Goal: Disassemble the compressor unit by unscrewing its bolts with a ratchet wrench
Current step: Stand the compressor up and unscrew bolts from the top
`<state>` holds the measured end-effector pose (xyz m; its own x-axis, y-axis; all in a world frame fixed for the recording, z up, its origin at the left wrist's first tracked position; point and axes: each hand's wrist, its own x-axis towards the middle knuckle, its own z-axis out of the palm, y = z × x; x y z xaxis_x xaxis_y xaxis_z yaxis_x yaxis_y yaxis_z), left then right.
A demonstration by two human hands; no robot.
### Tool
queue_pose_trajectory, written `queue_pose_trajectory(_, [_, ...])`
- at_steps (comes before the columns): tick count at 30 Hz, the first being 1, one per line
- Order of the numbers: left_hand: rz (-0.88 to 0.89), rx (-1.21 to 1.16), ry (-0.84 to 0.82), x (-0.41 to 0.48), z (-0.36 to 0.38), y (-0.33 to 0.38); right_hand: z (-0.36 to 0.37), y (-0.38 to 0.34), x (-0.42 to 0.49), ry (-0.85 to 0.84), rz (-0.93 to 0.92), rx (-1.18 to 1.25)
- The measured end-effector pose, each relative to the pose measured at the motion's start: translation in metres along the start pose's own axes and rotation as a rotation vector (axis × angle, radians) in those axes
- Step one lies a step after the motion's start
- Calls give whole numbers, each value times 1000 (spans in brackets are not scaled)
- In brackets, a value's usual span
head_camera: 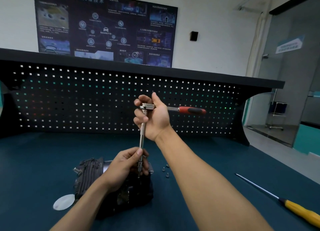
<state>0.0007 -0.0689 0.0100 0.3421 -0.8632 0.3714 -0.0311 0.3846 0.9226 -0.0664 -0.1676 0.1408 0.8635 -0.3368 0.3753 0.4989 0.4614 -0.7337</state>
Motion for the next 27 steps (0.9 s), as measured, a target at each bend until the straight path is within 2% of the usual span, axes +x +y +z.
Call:
queue_pose_trajectory(5, [-24, 13, 17, -1, 3, 1, -9, -5, 2, 4, 89, 88])
queue_pose_trajectory(8, [-7, 14, 30, -3, 2, 1, -4, 1, 4, 92, 20, -1])
queue_pose_trajectory(14, [52, 115, 64, -4, 7, 2, 3, 11, -7, 494, -425, -439])
queue_pose_trajectory(18, [74, 151, 68, -6, 6, 2, 5, 13, -12, 536, -623, -756])
queue_pose_trajectory(20, [82, 149, 76, -7, 6, 1, 5, 14, -12, 528, -678, -968])
queue_pose_trajectory(23, [77, 114, 93, -7, 5, 1, 7, 15, -10, 561, -657, -1252])
queue_pose_trajectory(25, [74, 91, 104, -7, 4, 2, 10, 18, -7, 558, -649, -1319])
queue_pose_trajectory(27, [77, 94, 106, -7, 2, 1, 14, 22, -4, 538, -620, -1254])
